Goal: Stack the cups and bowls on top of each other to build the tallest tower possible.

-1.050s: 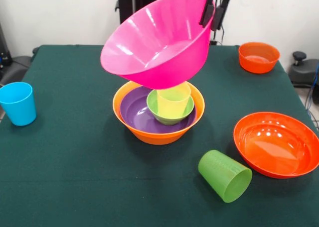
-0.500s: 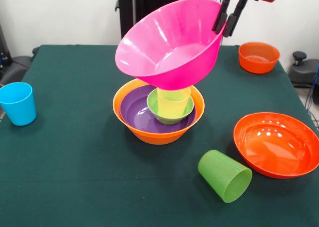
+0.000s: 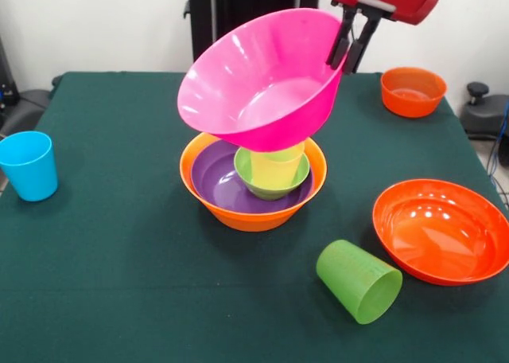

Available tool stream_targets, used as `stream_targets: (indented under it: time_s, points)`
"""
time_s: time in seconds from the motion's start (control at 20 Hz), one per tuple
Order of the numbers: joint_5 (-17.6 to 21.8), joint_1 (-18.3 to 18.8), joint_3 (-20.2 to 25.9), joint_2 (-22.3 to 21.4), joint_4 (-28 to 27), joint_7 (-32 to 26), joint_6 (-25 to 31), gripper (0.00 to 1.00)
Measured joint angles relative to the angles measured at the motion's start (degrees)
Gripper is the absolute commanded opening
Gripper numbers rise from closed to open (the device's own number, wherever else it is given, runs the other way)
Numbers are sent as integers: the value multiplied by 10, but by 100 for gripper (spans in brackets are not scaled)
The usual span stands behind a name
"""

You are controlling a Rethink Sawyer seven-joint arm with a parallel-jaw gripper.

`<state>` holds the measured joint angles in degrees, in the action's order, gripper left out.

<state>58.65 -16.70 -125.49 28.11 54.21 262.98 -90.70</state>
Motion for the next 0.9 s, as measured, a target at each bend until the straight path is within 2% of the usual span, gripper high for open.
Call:
stream_targets:
  time_s: [0.9]
  points:
    - [3, 2, 10, 3, 33, 0, 0, 0]
